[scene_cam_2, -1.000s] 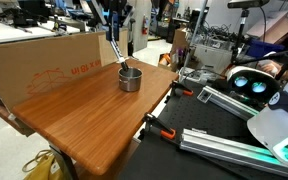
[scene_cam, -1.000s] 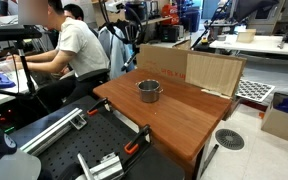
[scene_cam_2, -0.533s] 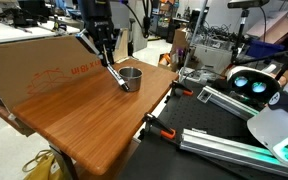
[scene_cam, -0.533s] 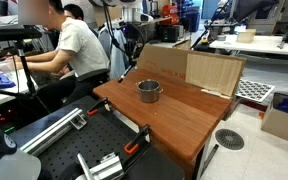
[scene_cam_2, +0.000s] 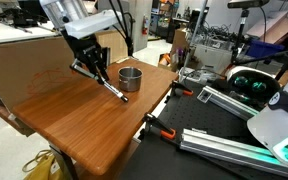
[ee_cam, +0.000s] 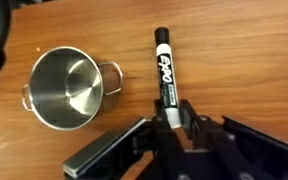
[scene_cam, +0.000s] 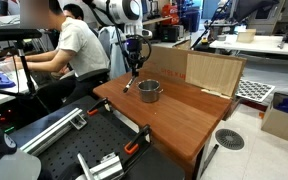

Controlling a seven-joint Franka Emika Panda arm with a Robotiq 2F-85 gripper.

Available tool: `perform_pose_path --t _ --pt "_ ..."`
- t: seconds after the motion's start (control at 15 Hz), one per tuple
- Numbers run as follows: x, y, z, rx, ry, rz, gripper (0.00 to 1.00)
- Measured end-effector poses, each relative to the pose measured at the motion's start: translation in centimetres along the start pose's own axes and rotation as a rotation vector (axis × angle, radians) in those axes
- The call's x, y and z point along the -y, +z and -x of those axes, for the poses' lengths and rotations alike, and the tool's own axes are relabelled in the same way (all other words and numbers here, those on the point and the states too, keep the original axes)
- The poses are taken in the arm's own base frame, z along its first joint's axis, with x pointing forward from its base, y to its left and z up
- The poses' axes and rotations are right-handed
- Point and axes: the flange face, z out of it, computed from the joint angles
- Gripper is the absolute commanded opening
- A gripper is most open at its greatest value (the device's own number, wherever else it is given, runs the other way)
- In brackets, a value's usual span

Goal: Take the marker from the pot and put it on the table

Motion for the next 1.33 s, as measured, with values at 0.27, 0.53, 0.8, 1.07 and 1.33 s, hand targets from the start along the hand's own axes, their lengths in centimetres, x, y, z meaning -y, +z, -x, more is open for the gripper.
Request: perform_pose_path --t 0.27,0.53,0.8,1.07,1.33 --pt "1.5 1.4 -1.7 0.011 -0.050 0.098 0.05" --pt "2.3 1.8 -2.6 0.036 -0.104 0.147 0.05" --pt "2.6 2.5 -3.3 0.052 -0.189 0.210 0.05" --pt "3.0 3.8 -3.3 0.077 -0.303 0.327 0.54" --pt "3.2 4.0 -3.4 0.077 -0.366 0.408 0.82"
